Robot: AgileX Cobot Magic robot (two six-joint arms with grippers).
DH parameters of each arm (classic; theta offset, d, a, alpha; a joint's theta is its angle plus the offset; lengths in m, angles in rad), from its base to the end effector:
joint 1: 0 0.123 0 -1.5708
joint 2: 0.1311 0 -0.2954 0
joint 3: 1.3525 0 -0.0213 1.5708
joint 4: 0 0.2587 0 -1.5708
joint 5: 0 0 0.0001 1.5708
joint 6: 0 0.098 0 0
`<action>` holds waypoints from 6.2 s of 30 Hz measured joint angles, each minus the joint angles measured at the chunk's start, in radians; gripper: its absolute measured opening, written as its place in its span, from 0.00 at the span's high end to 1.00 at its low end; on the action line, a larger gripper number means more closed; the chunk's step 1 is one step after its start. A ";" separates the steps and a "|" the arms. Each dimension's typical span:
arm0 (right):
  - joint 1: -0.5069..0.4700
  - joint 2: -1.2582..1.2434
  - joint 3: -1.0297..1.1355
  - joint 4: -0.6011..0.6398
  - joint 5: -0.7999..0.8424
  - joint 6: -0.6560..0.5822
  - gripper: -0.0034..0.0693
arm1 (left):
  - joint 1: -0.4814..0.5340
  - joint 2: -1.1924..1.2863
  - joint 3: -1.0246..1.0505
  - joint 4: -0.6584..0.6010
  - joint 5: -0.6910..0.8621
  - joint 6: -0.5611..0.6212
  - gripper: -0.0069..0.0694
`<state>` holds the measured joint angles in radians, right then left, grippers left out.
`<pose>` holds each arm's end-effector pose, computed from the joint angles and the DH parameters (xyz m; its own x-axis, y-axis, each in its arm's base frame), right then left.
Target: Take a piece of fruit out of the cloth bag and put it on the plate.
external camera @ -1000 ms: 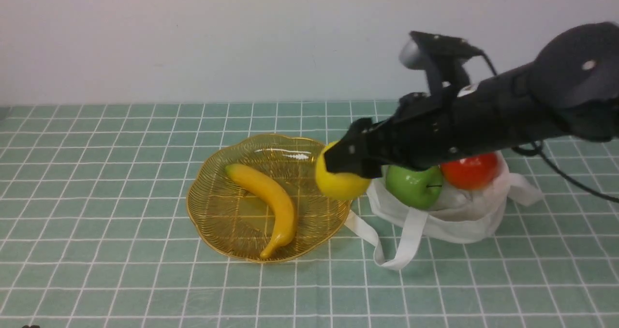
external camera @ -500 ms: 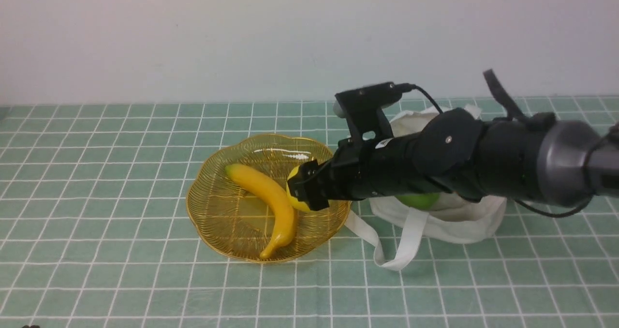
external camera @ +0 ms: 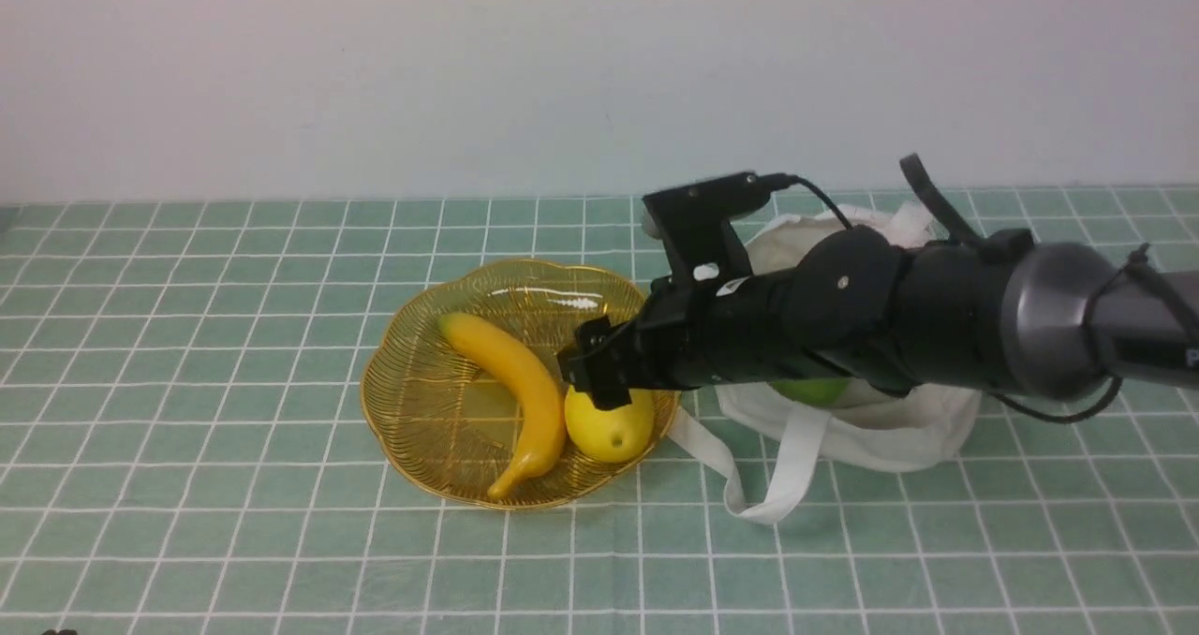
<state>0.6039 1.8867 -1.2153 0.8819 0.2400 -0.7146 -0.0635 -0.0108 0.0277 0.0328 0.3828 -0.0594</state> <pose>0.3407 0.2570 0.1996 -0.6497 -0.2663 -0.7120 -0.5776 0.7818 0.2348 0.0565 -0.0024 0.1677 -0.3080 -0.0094 -0.9513 0.0429 0.9988 -0.0238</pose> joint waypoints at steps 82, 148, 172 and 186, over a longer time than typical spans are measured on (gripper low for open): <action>-0.547 -1.762 1.076 -0.312 0.076 0.311 0.97 | 0.000 0.000 0.000 0.000 0.000 0.000 0.92; -0.538 -1.895 1.240 -0.747 0.134 0.585 0.97 | 0.000 0.000 0.000 0.000 0.000 0.000 0.92; -0.538 -1.895 1.240 -0.747 0.134 0.585 0.97 | 0.000 0.000 0.000 0.000 0.000 0.000 0.92; -0.538 -1.895 1.240 -0.747 0.134 0.585 0.97 | 0.000 0.000 0.000 0.000 0.000 0.000 0.92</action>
<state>0.0662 -0.0078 0.0242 0.1352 0.3740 -0.1300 -0.0635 -0.0108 0.0277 0.0328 0.3828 -0.0594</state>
